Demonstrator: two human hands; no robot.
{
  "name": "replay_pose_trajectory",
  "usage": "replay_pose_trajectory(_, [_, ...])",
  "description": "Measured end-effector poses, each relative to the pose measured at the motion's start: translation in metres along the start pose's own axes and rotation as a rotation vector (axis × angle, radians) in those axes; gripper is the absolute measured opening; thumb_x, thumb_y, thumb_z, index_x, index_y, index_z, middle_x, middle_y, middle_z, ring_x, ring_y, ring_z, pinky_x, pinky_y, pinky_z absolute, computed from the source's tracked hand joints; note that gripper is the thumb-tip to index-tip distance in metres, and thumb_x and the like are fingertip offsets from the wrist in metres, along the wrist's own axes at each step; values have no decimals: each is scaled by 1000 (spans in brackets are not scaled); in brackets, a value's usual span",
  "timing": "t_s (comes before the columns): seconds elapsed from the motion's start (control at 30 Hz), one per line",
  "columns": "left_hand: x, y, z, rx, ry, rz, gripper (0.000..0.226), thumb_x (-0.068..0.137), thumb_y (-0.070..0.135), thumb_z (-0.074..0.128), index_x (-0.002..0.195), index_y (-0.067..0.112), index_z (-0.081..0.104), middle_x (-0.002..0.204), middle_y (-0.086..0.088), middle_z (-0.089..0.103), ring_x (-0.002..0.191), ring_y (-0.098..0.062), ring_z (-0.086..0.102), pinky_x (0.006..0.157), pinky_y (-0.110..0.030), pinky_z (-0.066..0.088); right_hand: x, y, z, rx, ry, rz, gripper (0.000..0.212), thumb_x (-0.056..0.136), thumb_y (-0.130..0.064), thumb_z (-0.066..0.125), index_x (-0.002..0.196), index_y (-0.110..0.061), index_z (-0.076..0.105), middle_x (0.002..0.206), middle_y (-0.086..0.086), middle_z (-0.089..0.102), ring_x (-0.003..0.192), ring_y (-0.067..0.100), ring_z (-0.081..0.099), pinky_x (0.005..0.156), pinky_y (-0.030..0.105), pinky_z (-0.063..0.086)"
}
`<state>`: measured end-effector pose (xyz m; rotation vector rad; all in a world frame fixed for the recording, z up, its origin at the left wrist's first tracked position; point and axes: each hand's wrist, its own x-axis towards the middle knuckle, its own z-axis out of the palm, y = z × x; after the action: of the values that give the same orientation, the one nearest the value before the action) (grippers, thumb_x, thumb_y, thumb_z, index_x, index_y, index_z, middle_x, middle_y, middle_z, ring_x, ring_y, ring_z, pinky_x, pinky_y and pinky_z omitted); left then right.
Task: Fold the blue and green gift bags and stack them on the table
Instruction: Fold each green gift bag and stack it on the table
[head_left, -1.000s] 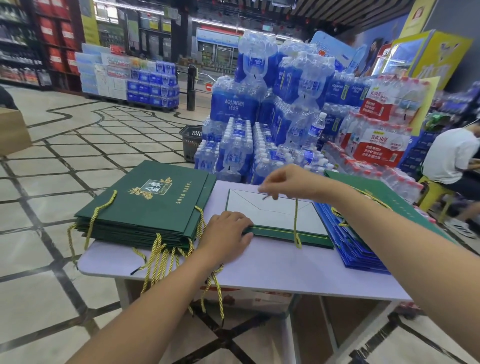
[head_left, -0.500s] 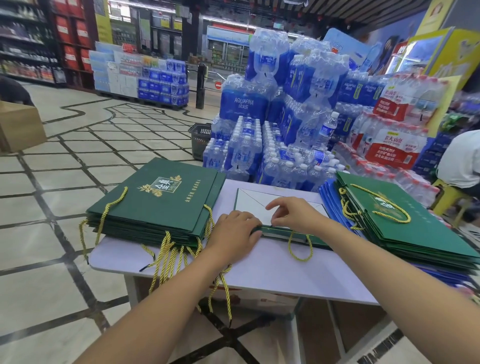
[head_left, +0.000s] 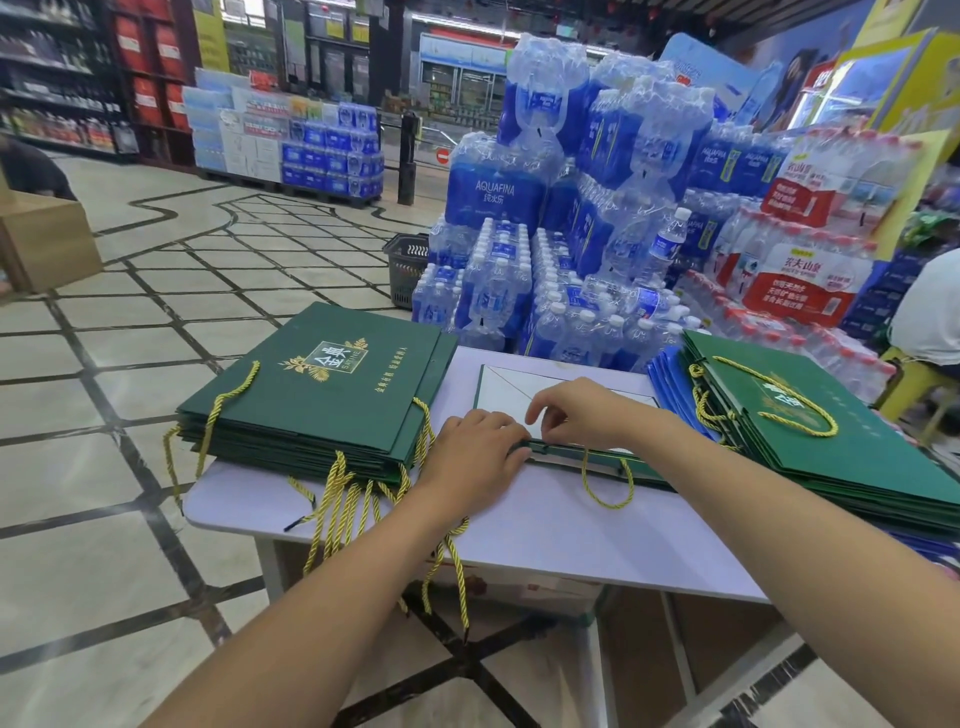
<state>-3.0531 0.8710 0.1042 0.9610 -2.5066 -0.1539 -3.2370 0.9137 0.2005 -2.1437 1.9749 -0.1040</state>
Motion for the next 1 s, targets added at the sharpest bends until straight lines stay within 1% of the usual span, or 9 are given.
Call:
replay_pose_trajectory(0.1, [0,1,-1,-4,-9,-2,35,108,46,37,131,35,61,138,13,58,127,-17,47,101,-42,38,4,2,3,31,42,-1,32,83,-8,70,109,-25,69,86,-11,73,82,4,66,82,27,56])
replay_pose_trajectory(0.2, [0,1,-1,-13,-9,-7,35,108,47,37,131,36,61,137,13,58,127,-18,47,100,-42,37,4,5,5,99,81,14,37,82,-11,78,113,-26,67,91,-12,69,81,6,65,79,24,54])
replay_pose_trajectory(0.3, [0,0,-1,-21,-9,-17,35,108,47,37,131,36,61,136,13,58,127,-17,47,100,-42,37,3,5,8,103,109,-6,38,82,-9,76,115,-26,66,89,-12,71,82,5,65,78,21,52])
replay_pose_trajectory(0.5, [1,2,-2,-37,-10,-34,34,109,47,36,128,37,62,135,14,59,126,-16,47,98,-41,36,2,4,9,110,120,-4,41,81,-7,73,116,-28,65,82,-14,73,84,2,66,83,24,53])
replay_pose_trajectory(0.7, [0,2,-3,-39,-8,-38,34,109,46,36,127,37,63,134,13,60,126,-17,48,97,-41,37,-1,6,7,118,111,2,38,82,-9,74,114,-28,67,82,-14,74,82,-1,67,84,23,54])
replay_pose_trajectory(0.87, [1,2,-3,-31,-11,-36,34,109,46,35,127,37,62,134,13,60,125,-17,48,97,-41,36,-2,5,11,108,109,-3,36,82,-9,71,112,-29,67,83,-16,73,81,1,67,83,24,55])
replay_pose_trajectory(1.0, [0,2,-3,-32,-6,-35,34,109,46,35,127,38,63,134,13,60,125,-17,48,96,-41,37,-2,7,13,166,109,53,38,83,-11,72,114,-31,67,85,-16,74,83,2,67,84,24,55])
